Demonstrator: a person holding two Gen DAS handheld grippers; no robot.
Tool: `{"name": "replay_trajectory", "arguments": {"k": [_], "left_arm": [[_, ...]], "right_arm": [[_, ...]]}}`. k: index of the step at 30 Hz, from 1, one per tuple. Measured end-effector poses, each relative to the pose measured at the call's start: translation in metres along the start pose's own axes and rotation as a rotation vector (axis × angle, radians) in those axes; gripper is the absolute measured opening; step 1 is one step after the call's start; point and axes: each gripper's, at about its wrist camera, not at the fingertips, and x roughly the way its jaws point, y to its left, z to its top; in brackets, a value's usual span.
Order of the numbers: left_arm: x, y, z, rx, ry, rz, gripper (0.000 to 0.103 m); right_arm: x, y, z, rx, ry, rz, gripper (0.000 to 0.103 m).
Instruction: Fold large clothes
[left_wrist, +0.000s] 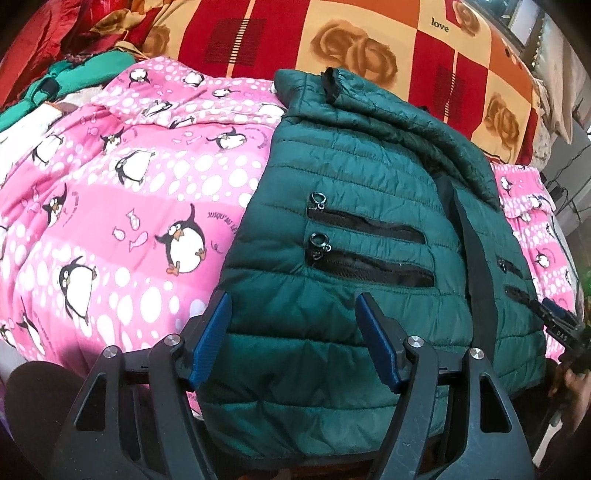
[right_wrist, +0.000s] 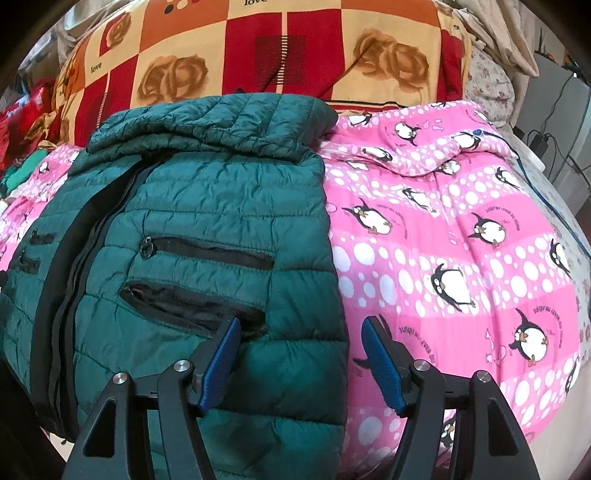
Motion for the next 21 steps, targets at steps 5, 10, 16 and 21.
{"name": "replay_trajectory", "arguments": {"k": [5, 10, 16, 21], "left_arm": [[-0.002, 0.003, -0.004, -0.007, 0.003, -0.008, 0.071], [-0.002, 0.004, -0.007, -0.013, 0.010, -0.015, 0.071], [-0.002, 0.005, -0.011, -0.015, 0.022, -0.025, 0.072], [-0.001, 0.007, -0.014, -0.026, 0.039, -0.053, 0.080]], "right_arm": [[-0.002, -0.002, -0.004, 0.005, 0.000, 0.000, 0.066], [-0.003, -0.003, -0.007, 0.004, 0.004, 0.000, 0.067], [-0.004, -0.005, -0.012, 0.007, 0.009, 0.005, 0.069], [-0.004, -0.013, -0.018, 0.037, 0.033, 0.050, 0.070]]}}
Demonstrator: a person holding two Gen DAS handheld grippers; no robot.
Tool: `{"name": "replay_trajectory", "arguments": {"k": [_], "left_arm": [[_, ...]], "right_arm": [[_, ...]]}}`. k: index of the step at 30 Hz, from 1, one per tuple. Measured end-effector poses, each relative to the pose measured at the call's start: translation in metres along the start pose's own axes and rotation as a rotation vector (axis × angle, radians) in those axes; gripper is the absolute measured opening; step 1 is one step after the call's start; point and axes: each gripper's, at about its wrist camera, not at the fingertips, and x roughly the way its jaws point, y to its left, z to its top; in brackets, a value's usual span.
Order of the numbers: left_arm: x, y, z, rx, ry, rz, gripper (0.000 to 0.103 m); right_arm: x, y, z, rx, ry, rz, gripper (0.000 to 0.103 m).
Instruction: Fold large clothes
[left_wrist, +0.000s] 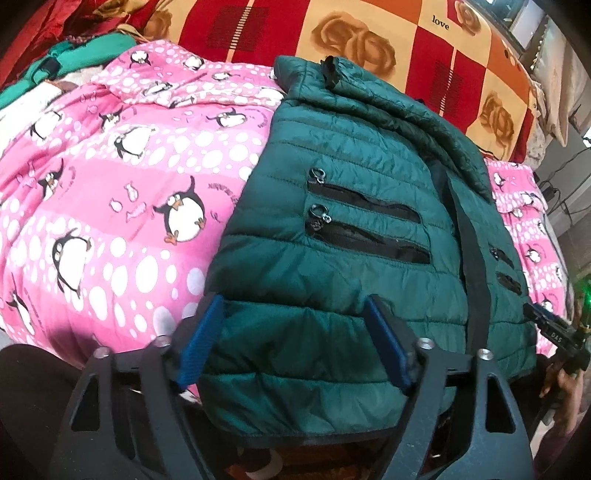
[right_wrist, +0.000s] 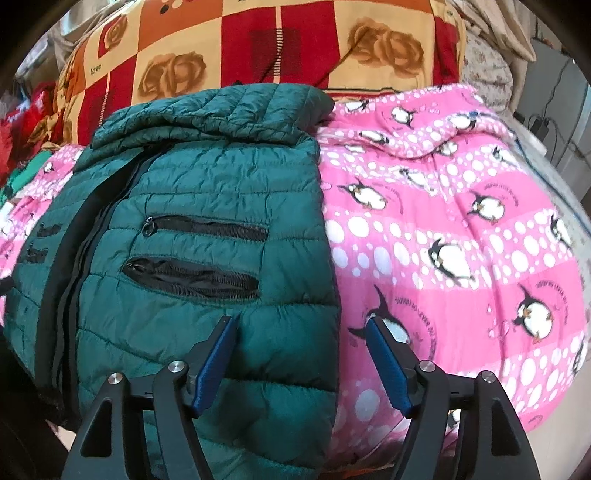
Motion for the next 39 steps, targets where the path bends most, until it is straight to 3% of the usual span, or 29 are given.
{"name": "replay_trajectory", "arguments": {"k": [7, 15, 25, 26, 31, 32, 33, 34, 35, 37, 39], "left_arm": [[0.002, 0.004, -0.009, 0.000, 0.033, -0.016, 0.082], [0.004, 0.016, -0.016, -0.031, 0.057, -0.007, 0.083], [0.017, 0.022, -0.022, -0.057, 0.136, -0.005, 0.083], [0.018, 0.022, -0.023, -0.058, 0.137, -0.003, 0.083], [0.015, 0.020, -0.025, -0.047, 0.129, -0.001, 0.081], [0.014, 0.019, -0.025, -0.039, 0.123, -0.005, 0.070], [0.012, 0.017, -0.026, -0.028, 0.116, -0.001, 0.062], [0.009, 0.014, -0.026, -0.013, 0.106, 0.013, 0.048], [0.006, 0.012, -0.026, 0.003, 0.094, 0.026, 0.034], [-0.002, 0.008, -0.027, 0.028, 0.070, 0.053, 0.020], [-0.011, 0.005, -0.023, 0.039, 0.044, 0.055, 0.013]], "right_arm": [[0.002, -0.016, -0.013, 0.045, 0.059, 0.104, 0.072], [0.005, -0.017, -0.025, 0.059, 0.131, 0.283, 0.072], [0.010, -0.009, -0.031, 0.007, 0.171, 0.334, 0.072], [0.011, -0.010, -0.031, 0.026, 0.177, 0.400, 0.072], [0.012, -0.009, -0.033, 0.014, 0.166, 0.429, 0.069], [0.011, -0.008, -0.033, 0.004, 0.156, 0.436, 0.062], [0.009, -0.008, -0.033, -0.004, 0.147, 0.439, 0.047], [0.006, -0.007, -0.033, -0.015, 0.131, 0.435, 0.037], [0.003, -0.007, -0.032, -0.020, 0.119, 0.435, 0.033], [-0.003, -0.009, -0.029, -0.020, 0.090, 0.449, 0.026], [-0.011, -0.014, -0.023, -0.004, 0.061, 0.473, 0.024]]}}
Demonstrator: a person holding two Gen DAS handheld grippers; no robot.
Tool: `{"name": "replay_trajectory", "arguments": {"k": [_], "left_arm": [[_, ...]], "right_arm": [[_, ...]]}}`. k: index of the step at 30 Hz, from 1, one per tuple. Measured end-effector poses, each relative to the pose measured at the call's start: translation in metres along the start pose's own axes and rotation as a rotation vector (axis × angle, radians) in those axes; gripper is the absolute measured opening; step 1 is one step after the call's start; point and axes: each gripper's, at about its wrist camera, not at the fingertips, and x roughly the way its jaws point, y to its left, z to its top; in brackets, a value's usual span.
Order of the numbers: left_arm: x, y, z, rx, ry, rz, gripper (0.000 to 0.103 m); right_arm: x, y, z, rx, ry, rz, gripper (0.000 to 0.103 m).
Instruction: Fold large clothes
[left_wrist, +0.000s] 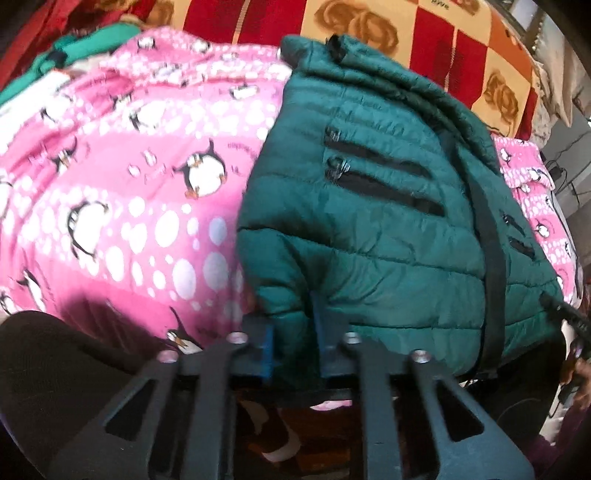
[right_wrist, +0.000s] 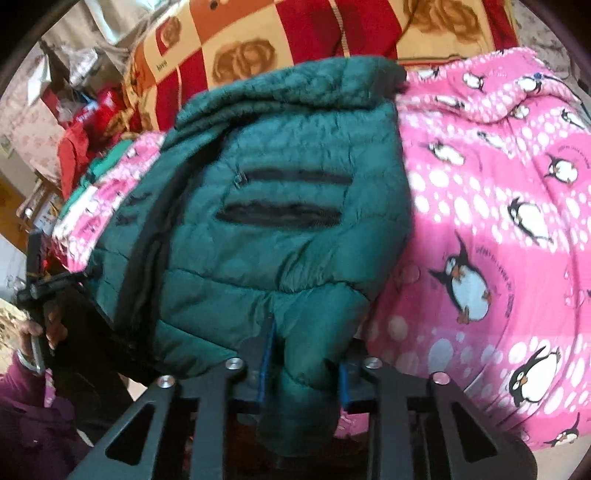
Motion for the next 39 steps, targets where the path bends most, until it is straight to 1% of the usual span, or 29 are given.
{"name": "replay_trajectory", "arguments": {"k": [3, 8, 10, 15, 22, 30, 39], "left_arm": [[-0.018, -0.002, 0.007, 0.007, -0.051, -0.017, 0.011], [-0.051, -0.010, 0.028, 0.021, -0.171, -0.019, 0.010], [-0.058, -0.016, 0.038, 0.027, -0.209, -0.008, 0.010], [-0.065, -0.026, 0.065, 0.036, -0.284, 0.032, 0.011], [-0.056, -0.033, 0.104, 0.034, -0.317, 0.068, 0.011], [-0.044, -0.032, 0.139, -0.001, -0.331, 0.071, 0.011], [-0.035, -0.035, 0.169, -0.016, -0.356, 0.083, 0.011]], "right_arm": [[-0.016, 0.000, 0.009, 0.013, -0.055, 0.036, 0.023], [-0.041, 0.008, 0.029, 0.000, -0.153, 0.066, 0.023], [-0.049, 0.008, 0.038, -0.001, -0.191, 0.068, 0.023], [-0.057, 0.003, 0.059, 0.003, -0.243, 0.055, 0.023], [-0.059, -0.003, 0.091, 0.041, -0.306, 0.026, 0.023], [-0.054, -0.004, 0.129, 0.046, -0.350, -0.019, 0.023], [-0.040, -0.014, 0.162, 0.075, -0.367, -0.046, 0.023]]}}
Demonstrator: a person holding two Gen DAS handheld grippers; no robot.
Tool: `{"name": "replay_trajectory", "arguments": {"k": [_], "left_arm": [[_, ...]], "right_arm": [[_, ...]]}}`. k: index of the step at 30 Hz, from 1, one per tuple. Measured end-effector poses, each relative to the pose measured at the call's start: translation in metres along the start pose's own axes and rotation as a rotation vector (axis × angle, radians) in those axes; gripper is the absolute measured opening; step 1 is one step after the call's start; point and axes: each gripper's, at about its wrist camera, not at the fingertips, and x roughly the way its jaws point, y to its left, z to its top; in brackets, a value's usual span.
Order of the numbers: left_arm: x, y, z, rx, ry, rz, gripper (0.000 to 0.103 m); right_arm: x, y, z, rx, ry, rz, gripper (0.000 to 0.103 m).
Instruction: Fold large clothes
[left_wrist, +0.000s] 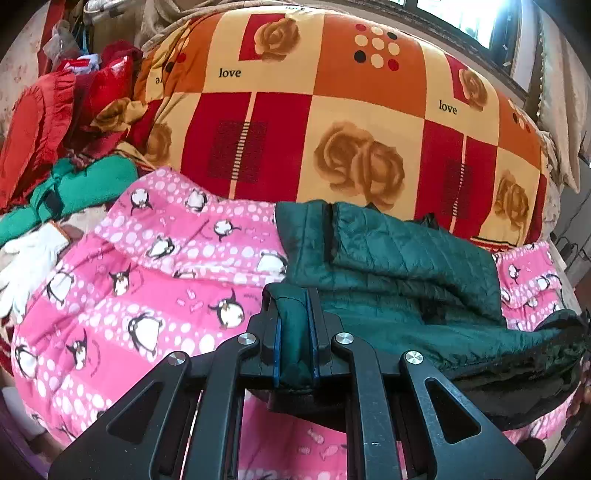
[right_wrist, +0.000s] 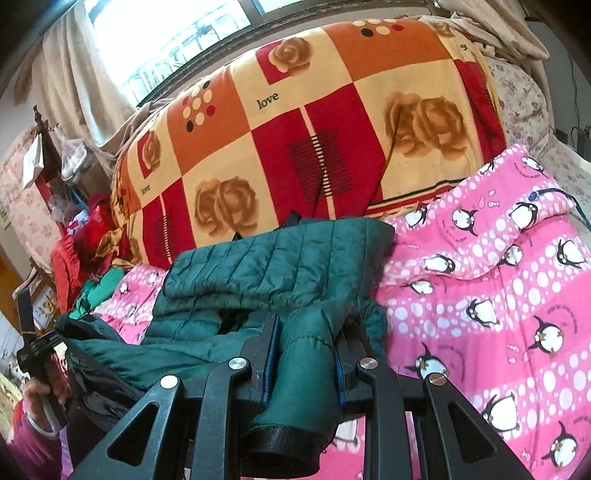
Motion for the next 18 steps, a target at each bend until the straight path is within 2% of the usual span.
{"name": "replay_trajectory", "arguments": {"k": [18], "left_arm": [[0.029, -0.014, 0.031, 0.023, -0.026, 0.045, 0.011]], "right_arm": [[0.037, -0.010, 0.028, 0.008, 0.009, -0.039, 0.023]]}}
